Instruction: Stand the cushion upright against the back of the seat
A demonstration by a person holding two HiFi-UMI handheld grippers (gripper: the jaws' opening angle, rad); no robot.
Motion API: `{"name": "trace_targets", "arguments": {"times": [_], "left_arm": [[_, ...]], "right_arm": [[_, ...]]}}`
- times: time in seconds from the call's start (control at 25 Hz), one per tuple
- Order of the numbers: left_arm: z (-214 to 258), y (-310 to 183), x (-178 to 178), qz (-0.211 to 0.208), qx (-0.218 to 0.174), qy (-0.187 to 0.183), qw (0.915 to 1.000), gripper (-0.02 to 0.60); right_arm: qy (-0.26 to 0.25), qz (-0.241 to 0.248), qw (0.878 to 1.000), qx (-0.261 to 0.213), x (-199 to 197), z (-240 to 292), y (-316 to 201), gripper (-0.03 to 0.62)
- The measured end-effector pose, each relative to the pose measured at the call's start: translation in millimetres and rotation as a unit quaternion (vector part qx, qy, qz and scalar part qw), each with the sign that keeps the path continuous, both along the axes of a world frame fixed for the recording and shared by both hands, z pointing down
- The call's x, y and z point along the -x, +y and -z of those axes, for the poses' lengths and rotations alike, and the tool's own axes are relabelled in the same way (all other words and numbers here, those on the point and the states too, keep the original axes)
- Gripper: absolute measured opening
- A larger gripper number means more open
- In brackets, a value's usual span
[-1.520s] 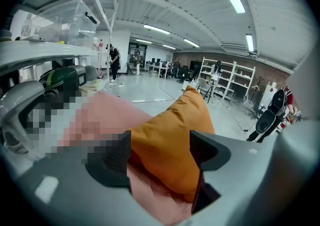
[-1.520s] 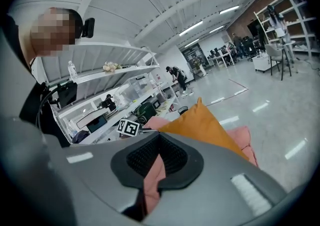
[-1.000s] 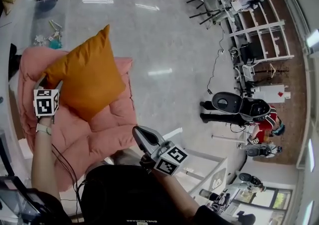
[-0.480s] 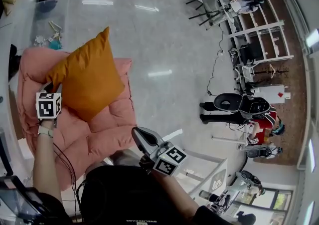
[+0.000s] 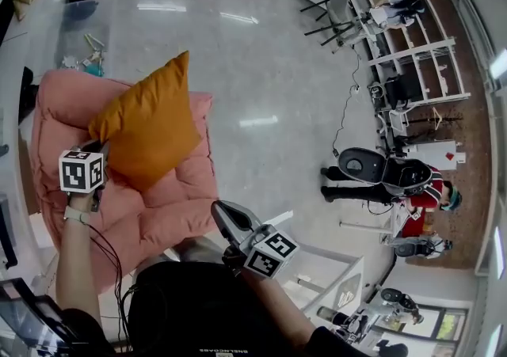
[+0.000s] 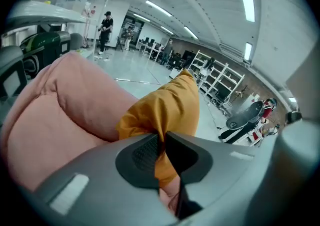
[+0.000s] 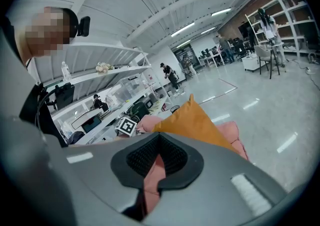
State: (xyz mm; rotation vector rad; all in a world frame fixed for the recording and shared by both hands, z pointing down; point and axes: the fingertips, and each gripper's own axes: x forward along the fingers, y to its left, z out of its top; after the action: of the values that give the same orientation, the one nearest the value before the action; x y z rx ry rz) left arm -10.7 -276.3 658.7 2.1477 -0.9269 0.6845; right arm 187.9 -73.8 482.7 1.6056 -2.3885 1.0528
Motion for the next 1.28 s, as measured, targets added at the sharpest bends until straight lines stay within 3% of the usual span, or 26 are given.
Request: {"name": "trace_targets", "arguments": {"times": [0.16,0.64,1.2,1.24,1.28], "left_arm": [[11,23,-12,-0.007,0.005,0.017,0.9998,0.052],[24,96,-38,-0.049,-0.006,-0.007,0.9987,0.048],[30,188,-66,-0.059,-0.006,-0.056,0.9967,0.046],[31,191,-67,-0.058,-0.009,-0.057,0.9966,0.046],[32,193,-67,-0.056,-0.011,-0.059,0.9966,0.046]], "right_arm": [[-0.007,0.0,1.0,-0.006,-4,0,7,0.006],[-0.011,-0.024,1.0,-0.015,-41,-11,-10,0.006],[-0.024,-0.045,0.999,-0.017,-118,-44,-98,0.006],[-0.027,-0.04,0.999,-0.014,-118,-47,-104,0.016],[-0.034,-0.032,0.999,-0.01,-115,-51,-110,0.167]]}}
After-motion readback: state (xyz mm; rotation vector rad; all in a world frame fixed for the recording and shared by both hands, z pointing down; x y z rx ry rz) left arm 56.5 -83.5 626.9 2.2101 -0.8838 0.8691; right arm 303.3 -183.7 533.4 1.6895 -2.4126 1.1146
